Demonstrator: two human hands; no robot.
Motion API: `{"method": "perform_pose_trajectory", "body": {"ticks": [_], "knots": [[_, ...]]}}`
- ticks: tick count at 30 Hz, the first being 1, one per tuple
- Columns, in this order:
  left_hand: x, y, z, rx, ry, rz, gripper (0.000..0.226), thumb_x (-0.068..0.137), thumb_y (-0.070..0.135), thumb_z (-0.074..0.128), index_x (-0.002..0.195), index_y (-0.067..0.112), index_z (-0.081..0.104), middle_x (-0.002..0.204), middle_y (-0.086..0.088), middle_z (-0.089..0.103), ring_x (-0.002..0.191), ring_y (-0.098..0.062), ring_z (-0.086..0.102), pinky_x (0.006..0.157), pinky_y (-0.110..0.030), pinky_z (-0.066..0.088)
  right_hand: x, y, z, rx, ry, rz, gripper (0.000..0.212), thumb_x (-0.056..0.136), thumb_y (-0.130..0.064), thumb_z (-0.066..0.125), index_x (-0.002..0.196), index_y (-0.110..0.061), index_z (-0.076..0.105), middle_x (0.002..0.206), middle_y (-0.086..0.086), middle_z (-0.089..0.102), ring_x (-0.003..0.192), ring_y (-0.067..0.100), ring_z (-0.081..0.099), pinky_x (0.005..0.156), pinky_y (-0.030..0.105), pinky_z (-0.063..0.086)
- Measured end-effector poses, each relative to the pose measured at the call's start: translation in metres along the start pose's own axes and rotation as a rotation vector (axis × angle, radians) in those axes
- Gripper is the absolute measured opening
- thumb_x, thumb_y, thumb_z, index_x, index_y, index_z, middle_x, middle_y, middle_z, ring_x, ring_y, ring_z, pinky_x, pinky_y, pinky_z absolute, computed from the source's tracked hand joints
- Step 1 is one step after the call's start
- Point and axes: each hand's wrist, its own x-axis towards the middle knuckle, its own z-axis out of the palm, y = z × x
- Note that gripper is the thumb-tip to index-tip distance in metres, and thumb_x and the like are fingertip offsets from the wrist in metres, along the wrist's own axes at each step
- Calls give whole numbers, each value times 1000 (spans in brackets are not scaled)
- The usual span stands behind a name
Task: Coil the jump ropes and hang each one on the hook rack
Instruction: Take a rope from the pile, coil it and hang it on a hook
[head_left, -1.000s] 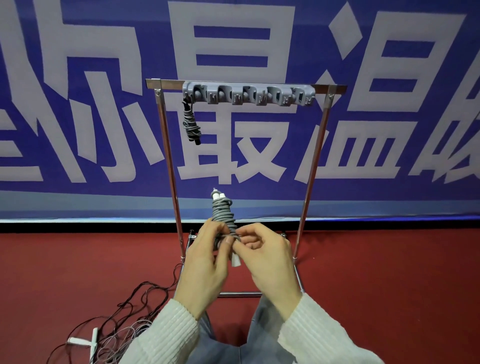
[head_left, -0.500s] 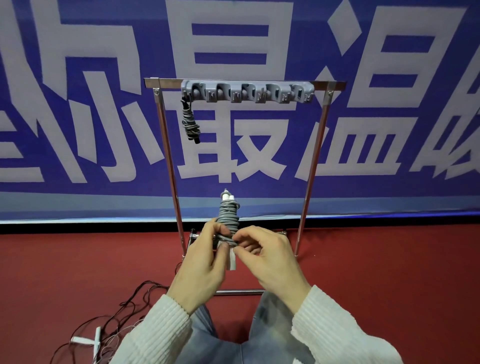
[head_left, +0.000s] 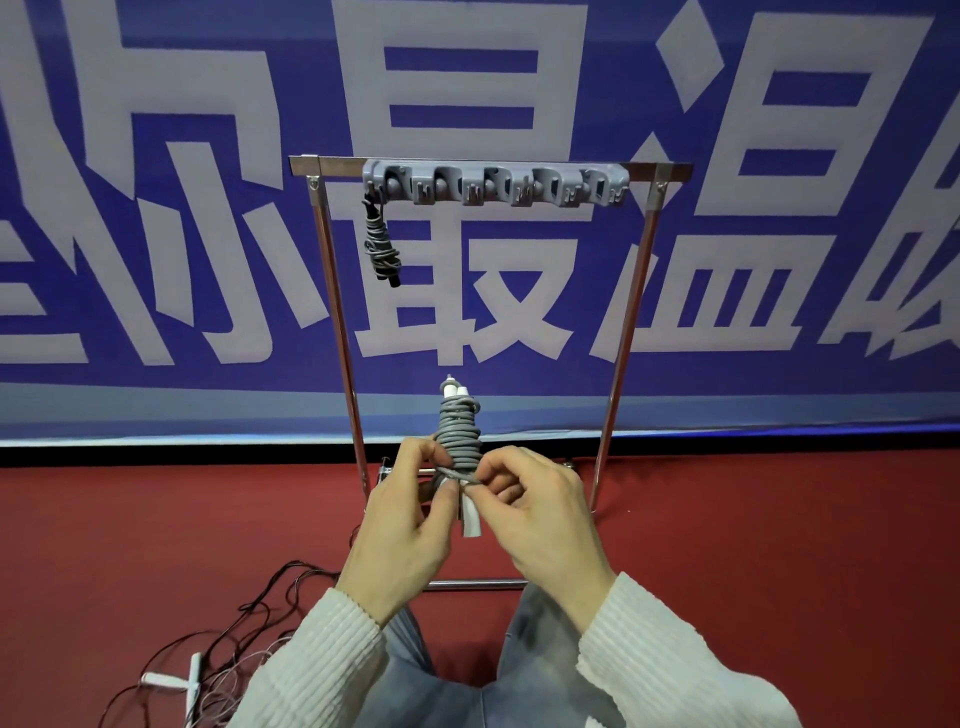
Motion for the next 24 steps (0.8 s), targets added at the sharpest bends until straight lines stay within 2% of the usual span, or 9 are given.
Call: {"method": "perform_pose_trajectory", "body": {"ticks": [3,5,8,10,12,14,20,22,24], "knots": [[-2,2,7,-52,74,-10,27,99,5,56,95,31,49,69,3,60,48,-8,43,47,-32,38,-6,-5,5,-100,134,-92,16,84,-15,73,85,-26,63,78,-13,58,63,10,56,59,27,50],[-3,1,12,-117,145,-47,27,97,1,57,93,27,51,74,-1,61,53,-12,43,49,-39,37,-6,-5,6,-184,144,-193,12,85,-14,70,87,-24,63,82,-11,57,62,9,55,58,30,48],[-1,-5,11,-187,222,-103,30,96,-6,56,92,23,51,83,4,64,66,-12,54,62,-39,47,2,-5,7,-41,-19,-119,12,84,-15,71,89,-25,66,87,-12,59,69,13,59,66,33,53],[0,-9,8,-178,246,-107,30,96,-5,55,93,25,52,90,0,67,76,-20,62,67,-45,52,9,-7,5,57,-91,-34,13,82,-14,75,90,-24,71,87,-11,64,73,15,63,70,27,55],[-1,-10,7,-131,226,-84,27,98,-1,54,96,25,53,88,-2,66,69,-29,57,62,-50,51,15,-7,1,100,-119,16,10,83,-12,78,87,-21,76,83,-10,68,75,12,65,69,20,52],[-4,-9,10,-64,191,-62,23,99,0,53,100,23,53,83,-2,63,65,-36,50,59,-52,48,18,-4,-4,100,-150,35,8,82,-13,81,83,-19,77,80,-9,70,76,10,65,70,22,52],[-4,-2,5,-39,130,-45,9,101,15,53,96,23,53,78,1,64,56,-21,48,55,-39,44,13,-2,2,-25,-151,-3,7,83,-16,77,80,-22,74,79,-10,65,73,10,61,66,22,49],[-4,-3,7,-18,137,-38,13,103,12,53,96,23,54,78,1,64,62,-25,56,60,-46,49,12,-2,4,-38,-135,0,10,83,-15,74,78,-22,70,78,-10,62,70,12,60,63,22,47],[-6,-4,9,-38,140,-52,16,102,7,54,100,23,56,86,6,65,72,-18,63,68,-44,55,11,-1,4,-48,-162,19,11,82,-13,72,79,-23,68,79,-10,61,70,13,59,63,19,45]]}}
